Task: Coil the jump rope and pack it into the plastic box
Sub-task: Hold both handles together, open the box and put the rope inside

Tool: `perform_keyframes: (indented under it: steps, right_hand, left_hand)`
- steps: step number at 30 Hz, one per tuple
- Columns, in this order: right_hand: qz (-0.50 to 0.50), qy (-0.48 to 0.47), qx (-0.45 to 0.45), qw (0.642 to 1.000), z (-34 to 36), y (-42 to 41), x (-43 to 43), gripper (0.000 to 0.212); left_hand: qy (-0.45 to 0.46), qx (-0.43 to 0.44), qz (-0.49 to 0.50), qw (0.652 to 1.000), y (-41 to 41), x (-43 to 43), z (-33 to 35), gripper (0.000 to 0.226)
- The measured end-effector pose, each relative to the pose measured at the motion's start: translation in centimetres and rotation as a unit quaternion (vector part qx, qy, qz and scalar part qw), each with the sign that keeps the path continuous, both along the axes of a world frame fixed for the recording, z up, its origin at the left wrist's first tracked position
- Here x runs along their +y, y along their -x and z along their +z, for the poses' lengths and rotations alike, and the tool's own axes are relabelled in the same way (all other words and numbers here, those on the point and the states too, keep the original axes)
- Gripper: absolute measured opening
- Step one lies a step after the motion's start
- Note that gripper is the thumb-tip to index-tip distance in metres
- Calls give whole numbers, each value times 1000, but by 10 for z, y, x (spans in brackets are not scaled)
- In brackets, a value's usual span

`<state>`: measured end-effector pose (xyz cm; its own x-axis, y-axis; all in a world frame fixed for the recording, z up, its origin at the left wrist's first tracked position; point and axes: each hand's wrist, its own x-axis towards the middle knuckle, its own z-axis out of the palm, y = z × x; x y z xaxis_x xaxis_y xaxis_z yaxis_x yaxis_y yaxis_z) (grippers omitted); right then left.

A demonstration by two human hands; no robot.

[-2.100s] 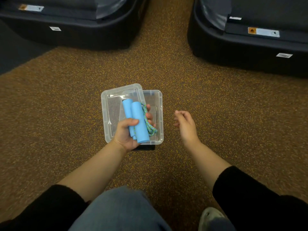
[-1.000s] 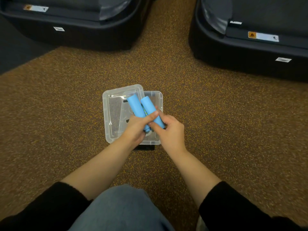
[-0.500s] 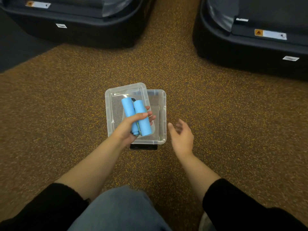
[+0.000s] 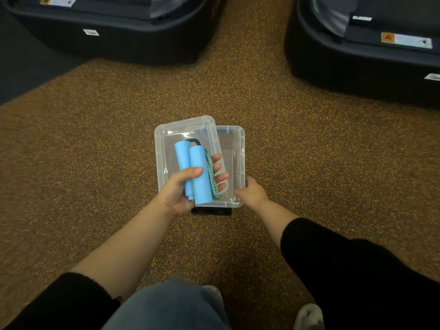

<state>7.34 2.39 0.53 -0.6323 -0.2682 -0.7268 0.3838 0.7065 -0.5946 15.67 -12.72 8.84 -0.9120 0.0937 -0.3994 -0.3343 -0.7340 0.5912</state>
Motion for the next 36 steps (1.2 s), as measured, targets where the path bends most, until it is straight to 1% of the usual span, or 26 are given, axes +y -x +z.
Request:
perform_keyframes:
  steps: [1, 3, 5, 10, 13, 18, 20, 22, 25, 27, 32, 35, 36]
  right_hand:
    - [2, -1, -14, 1000, -2, 2, -1, 61]
    - [10, 4, -35, 999, -8, 4, -3, 49]
    - [13, 10, -27, 999, -10, 4, -7, 39]
    - [-16, 10, 12, 1000, -7, 3, 6, 32]
    - [-46, 3, 11, 999, -7, 1, 23, 30]
    - [-82, -4, -13, 997, -8, 0, 62, 28]
    - [-83, -10, -15, 996, -5, -1, 81, 20]
    - [-76, -19, -6, 997, -1, -2, 99, 14]
    - [-70, -28, -13, 997, 3, -7, 124, 18]
    - [-83, -32, -25, 996, 3, -11, 137, 21]
    - [-125, -10, -27, 992, 4, -28, 159, 15]
    - [-167, -7, -32, 985, 3, -38, 171, 11]
    - [-178, -8, -34, 983, 2, -40, 176, 14]
  left_hand:
    - [1, 2, -3, 1000, -1, 0, 0, 71]
    - [1, 3, -12, 1000, -1, -1, 0, 71]
    - [7, -1, -19, 1000, -2, -1, -1, 71]
    - [20, -14, -8, 1000, -2, -2, -5, 73]
    - [27, -21, -10, 999, -2, -1, -6, 75]
    - [43, -25, 2, 999, -1, 6, -3, 84]
    - [38, -28, 4, 999, 1, 9, -3, 85]
    - [34, -29, -1, 999, 4, 12, -2, 80]
    - [36, -26, -24, 999, 7, 20, -1, 69]
    - [37, -30, -40, 998, 9, 27, 1, 68]
    - [46, -35, -52, 997, 8, 38, 2, 84]
    - [55, -33, -52, 997, 6, 41, 2, 85]
    - [56, -34, -53, 996, 6, 42, 2, 86]
